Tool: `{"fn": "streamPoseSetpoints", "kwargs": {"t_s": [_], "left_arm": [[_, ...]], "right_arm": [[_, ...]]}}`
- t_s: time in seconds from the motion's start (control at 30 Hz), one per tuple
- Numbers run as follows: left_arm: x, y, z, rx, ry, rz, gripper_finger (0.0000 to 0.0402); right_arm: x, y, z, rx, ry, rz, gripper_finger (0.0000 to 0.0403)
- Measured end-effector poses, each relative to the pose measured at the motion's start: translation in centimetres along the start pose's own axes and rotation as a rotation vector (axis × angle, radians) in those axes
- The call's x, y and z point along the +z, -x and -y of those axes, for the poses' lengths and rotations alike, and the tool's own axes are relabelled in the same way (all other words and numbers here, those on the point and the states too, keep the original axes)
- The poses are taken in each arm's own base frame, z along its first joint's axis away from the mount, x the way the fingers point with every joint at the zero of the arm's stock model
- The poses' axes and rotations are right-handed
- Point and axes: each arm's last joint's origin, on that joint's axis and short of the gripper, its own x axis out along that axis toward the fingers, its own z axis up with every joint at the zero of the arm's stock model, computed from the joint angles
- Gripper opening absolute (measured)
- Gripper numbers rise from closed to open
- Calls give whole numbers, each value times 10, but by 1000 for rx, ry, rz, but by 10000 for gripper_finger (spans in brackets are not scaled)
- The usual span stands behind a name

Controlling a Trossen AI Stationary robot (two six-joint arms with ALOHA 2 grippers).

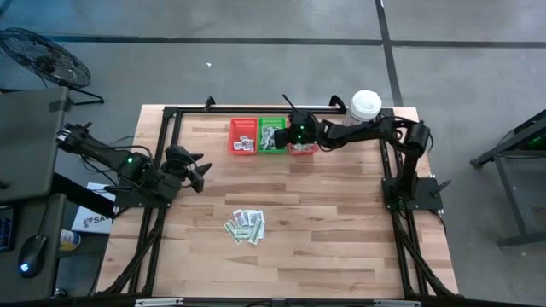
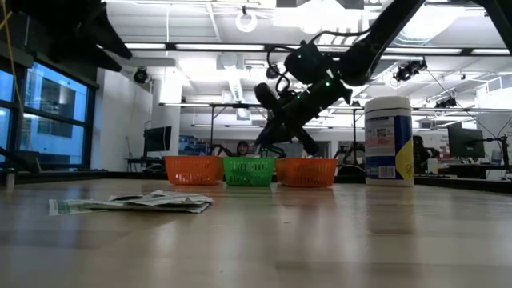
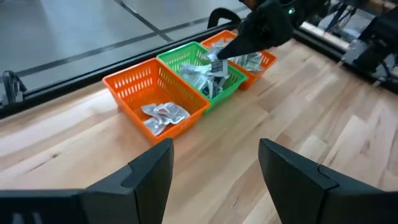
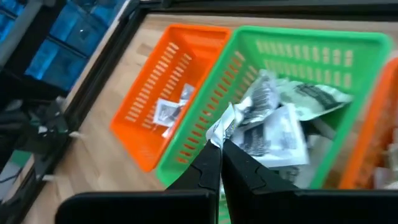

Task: Pick & Place First Aid Supplies
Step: Put the towelette pack into the green bin

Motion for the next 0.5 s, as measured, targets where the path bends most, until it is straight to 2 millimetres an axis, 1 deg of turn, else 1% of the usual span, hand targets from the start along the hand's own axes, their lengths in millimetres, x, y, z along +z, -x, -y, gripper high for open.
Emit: {"fn": "streamPoseSetpoints", "kwargs": {"t_s": [0.2, 0.27, 0.5], "left_arm": [[4, 6, -9, -21, -13, 18, 229], [6, 8, -11, -30, -16, 25, 229], [8, 11, -16, -43, -24, 37, 229]], "right_arm": [[4, 1, 3, 2, -7, 2, 1], [4, 1, 3, 6, -6, -2, 7], [4, 1, 3, 9, -6, -5, 70]]}}
